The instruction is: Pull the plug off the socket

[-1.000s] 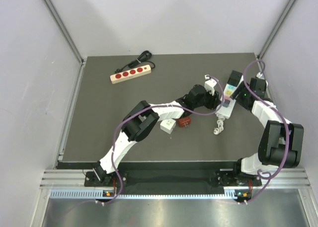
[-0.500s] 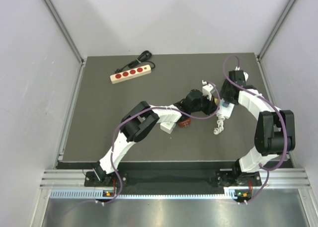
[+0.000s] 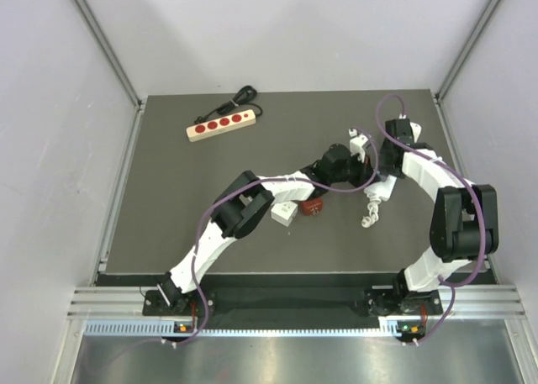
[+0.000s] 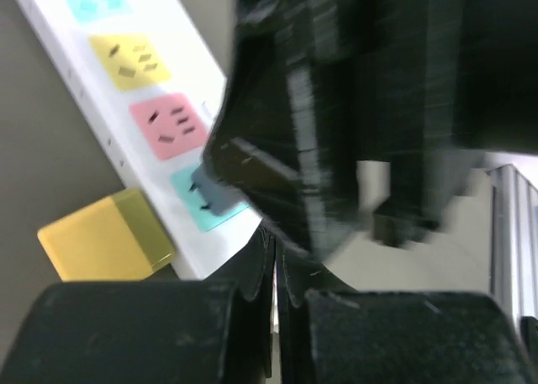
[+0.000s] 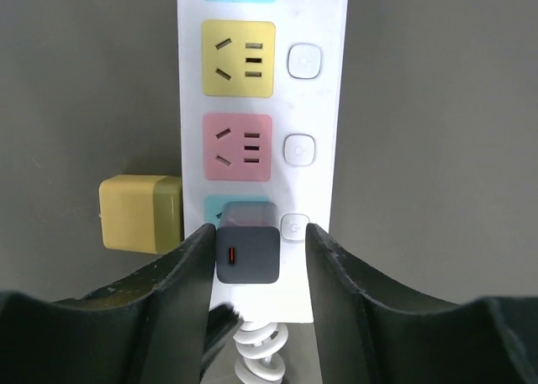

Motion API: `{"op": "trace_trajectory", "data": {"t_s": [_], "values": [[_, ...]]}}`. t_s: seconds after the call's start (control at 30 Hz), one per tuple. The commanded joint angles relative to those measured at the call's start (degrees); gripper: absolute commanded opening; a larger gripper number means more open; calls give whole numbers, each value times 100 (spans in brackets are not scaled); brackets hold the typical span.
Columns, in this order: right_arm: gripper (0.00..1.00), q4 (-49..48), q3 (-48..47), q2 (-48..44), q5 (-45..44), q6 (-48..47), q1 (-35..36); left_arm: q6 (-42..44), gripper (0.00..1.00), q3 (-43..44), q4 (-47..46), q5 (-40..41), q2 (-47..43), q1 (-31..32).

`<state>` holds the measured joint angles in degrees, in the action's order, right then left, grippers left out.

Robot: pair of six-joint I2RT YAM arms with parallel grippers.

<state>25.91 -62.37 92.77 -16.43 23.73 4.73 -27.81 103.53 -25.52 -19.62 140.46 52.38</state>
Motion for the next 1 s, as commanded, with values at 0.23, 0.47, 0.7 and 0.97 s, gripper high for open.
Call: {"op": "trace_trajectory", "data": {"t_s": [0.23,0.47,0.7,0.97], "values": [[44,2,-206,127,95,9,81,-260,0,318,486,501,368,-9],[43,-104,-118,197,25,27,72,-523,0,317,803,845,508,0],[35,-165,-118,364,69,88,72,-541,0,300,847,916,535,0],[20,-166,-240,400,95,80,37,-655,0,449,1031,907,622,0]]}}
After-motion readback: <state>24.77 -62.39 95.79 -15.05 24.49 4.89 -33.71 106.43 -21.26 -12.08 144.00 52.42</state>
